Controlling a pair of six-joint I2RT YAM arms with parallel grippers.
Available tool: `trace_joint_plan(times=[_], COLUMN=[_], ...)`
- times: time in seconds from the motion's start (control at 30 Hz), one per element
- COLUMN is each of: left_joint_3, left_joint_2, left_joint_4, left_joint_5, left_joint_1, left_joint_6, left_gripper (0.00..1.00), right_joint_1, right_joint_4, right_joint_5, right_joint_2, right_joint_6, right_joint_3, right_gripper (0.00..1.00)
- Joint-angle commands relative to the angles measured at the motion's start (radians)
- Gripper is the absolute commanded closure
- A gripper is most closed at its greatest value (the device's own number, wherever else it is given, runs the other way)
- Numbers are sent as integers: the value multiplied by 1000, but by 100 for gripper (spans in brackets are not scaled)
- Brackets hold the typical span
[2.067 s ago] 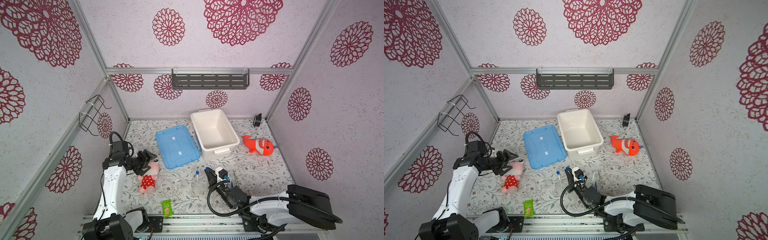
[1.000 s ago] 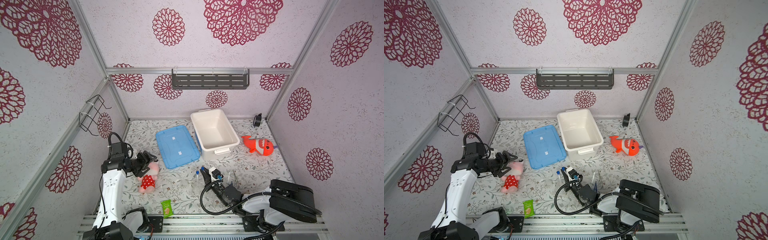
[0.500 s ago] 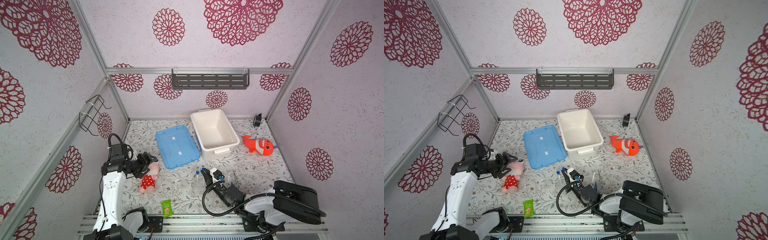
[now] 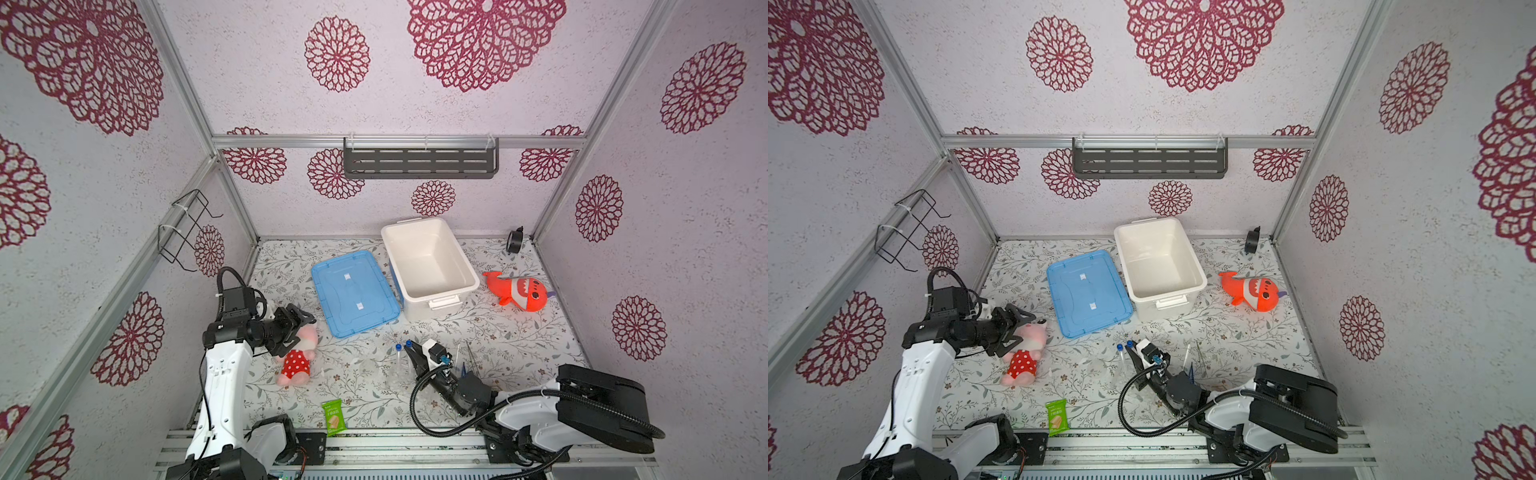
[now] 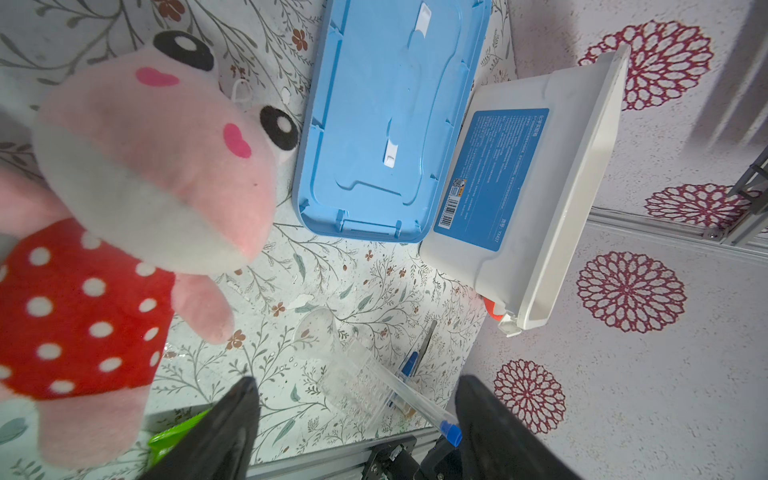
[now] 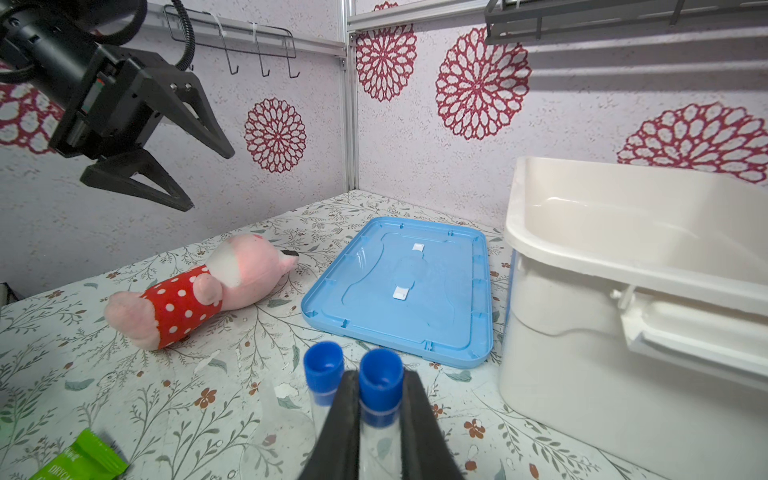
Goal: Organize the chemistry lab equipment
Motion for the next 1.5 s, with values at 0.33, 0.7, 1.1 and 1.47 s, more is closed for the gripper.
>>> trace_joint_plan(times=[0.33, 0.7, 1.1, 1.47], left_joint_3=[-19, -22, -5, 148], left_joint_2=[23, 33, 16, 10], left_joint_4=[56, 66, 70, 149], left_joint_5=[4, 6, 47, -112], left_joint_1=[-4, -5, -7, -322], left_joint_6=[3, 5, 4, 107], left_gripper=[22, 22, 22, 24], right_joint_1=[-2, -4, -30, -296], right_joint_4=[-105, -172, -1003, -1793], right_joint_5=[-40, -63, -97, -596], right_joint_2=[-138, -188, -566, -385], right_joint_6=[49, 53, 246, 500], right_joint_3=[-53, -51, 256, 725], right_gripper=[75, 71, 44, 50])
